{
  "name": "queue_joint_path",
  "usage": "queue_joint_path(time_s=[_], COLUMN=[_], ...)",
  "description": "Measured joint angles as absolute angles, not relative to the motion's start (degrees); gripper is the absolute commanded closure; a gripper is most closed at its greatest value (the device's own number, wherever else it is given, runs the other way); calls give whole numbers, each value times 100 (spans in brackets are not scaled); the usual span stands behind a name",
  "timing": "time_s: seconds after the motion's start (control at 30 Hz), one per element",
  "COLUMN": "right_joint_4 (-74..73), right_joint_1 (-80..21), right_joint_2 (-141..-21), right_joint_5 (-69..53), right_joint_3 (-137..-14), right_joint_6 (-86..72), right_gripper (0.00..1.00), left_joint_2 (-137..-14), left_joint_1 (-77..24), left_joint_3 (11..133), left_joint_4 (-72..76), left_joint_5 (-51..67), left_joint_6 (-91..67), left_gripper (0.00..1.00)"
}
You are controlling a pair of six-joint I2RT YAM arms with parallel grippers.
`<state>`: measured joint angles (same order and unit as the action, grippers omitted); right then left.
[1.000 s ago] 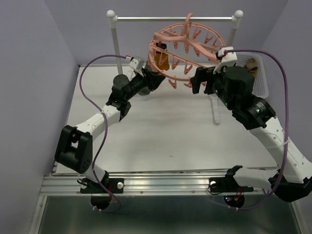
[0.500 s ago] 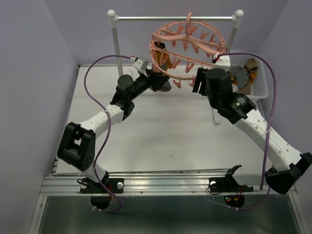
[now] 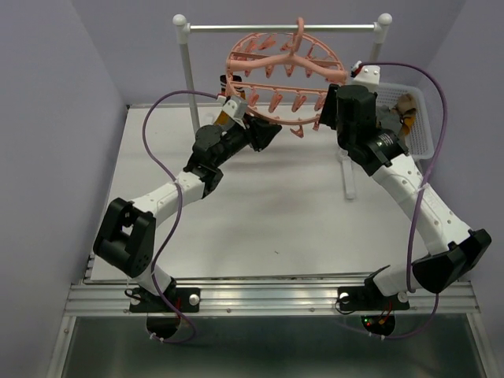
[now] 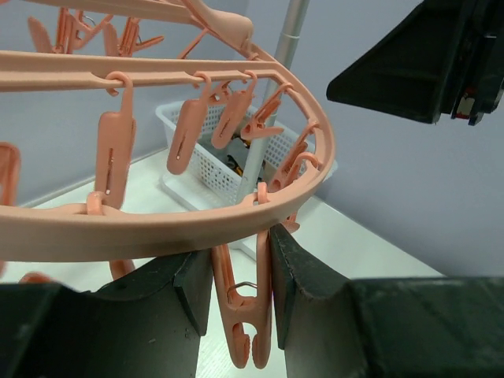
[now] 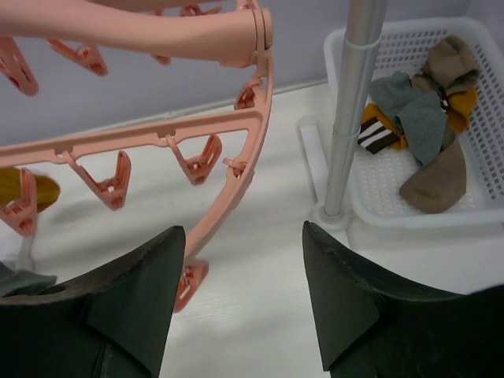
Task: Clip the socks to the hanger
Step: Open the clamp at the hanger, then pick up the sock from the bin.
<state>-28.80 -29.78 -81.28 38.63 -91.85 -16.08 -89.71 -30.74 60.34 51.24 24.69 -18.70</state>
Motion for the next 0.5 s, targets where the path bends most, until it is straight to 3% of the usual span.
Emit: queue_joint_path(time_s=[0.2,0.5], right_joint_4=[-2622,-2663], right_joint_1=[-2906,-2364], right_joint_2=[-8191,-7909], right_joint_5=[3824,3618], right_joint_3=[-9371,-9153], right_joint_6=[-1466,-1636], right_gripper=[33,33], left_joint_2=[-8936,-8908], left_joint_1=[-3175,-3489], left_joint_3=[5946,5883], left_joint_4=[5155,4947], left_joint_5=[2241,1013], left_joint_6=[-1813,-1533], left_gripper=[100,100])
